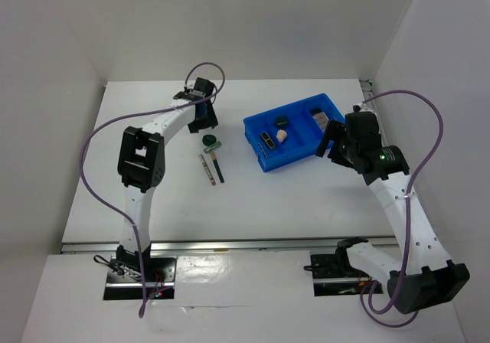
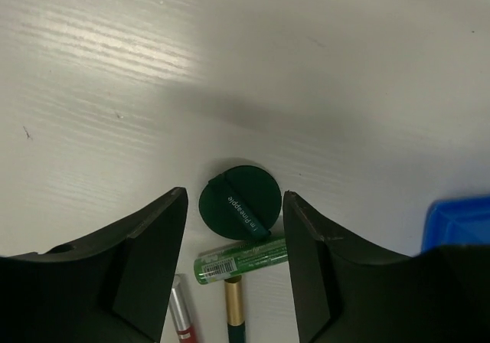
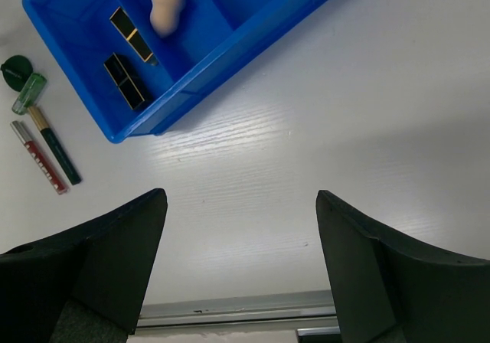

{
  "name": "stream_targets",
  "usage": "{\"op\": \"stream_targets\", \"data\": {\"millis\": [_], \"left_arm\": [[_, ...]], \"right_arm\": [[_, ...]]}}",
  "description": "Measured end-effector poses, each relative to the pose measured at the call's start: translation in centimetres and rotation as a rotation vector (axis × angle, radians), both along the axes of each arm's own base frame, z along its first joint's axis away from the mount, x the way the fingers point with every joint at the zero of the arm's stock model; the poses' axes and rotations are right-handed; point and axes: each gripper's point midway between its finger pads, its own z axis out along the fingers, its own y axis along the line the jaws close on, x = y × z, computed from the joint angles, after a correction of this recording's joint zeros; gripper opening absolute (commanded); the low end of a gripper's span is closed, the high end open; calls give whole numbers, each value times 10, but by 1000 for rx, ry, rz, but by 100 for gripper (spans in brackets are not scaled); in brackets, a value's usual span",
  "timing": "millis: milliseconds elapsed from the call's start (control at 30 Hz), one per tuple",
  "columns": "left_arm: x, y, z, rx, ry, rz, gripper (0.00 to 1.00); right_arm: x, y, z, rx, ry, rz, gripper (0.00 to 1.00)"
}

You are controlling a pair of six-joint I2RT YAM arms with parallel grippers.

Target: Organize the makeup

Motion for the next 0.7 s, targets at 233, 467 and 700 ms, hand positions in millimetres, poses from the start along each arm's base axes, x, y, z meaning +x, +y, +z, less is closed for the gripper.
{"op": "stream_targets", "data": {"millis": [233,467,700], "left_arm": [[-3,1,-21,-25,57,60,65],[-14,9,-40,-43,108,94,56],[-10,10,-41,-66,99,111,20]], "right_arm": [[0,1,0,7,1,4,86],[0,1,-1,7,2,4,86],[-1,1,-3,6,7,3,86]]}}
